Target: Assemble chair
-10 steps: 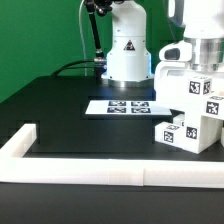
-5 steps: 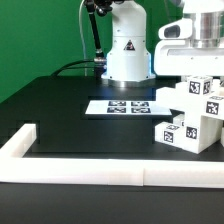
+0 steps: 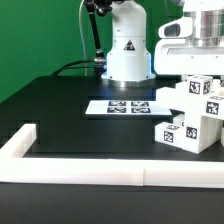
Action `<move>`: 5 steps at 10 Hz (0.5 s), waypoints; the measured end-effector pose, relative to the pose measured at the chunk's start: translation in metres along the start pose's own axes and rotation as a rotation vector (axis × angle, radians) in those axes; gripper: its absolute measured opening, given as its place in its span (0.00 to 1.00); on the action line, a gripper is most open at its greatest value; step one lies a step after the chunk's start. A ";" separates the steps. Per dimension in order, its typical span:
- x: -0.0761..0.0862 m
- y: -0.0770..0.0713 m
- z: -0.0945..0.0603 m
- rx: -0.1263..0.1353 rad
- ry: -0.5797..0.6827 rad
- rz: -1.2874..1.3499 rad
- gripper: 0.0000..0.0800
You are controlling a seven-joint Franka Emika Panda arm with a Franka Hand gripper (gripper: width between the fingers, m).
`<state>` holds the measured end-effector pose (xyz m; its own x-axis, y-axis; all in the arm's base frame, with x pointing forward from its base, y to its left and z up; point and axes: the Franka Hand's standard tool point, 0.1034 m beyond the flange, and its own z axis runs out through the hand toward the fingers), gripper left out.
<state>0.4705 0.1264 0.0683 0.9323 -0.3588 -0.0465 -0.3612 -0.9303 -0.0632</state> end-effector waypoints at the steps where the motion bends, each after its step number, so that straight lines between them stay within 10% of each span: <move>1: 0.002 0.000 -0.014 -0.006 -0.028 -0.028 0.49; 5: 0.011 0.001 -0.042 0.014 -0.025 -0.020 0.49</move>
Offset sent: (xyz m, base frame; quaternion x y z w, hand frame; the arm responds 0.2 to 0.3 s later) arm 0.0072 -0.0091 0.0328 0.0090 -0.0414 -0.0084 0.9991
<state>0.4814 0.1186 0.1101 0.9385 -0.3382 -0.0695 -0.3431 -0.9360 -0.0785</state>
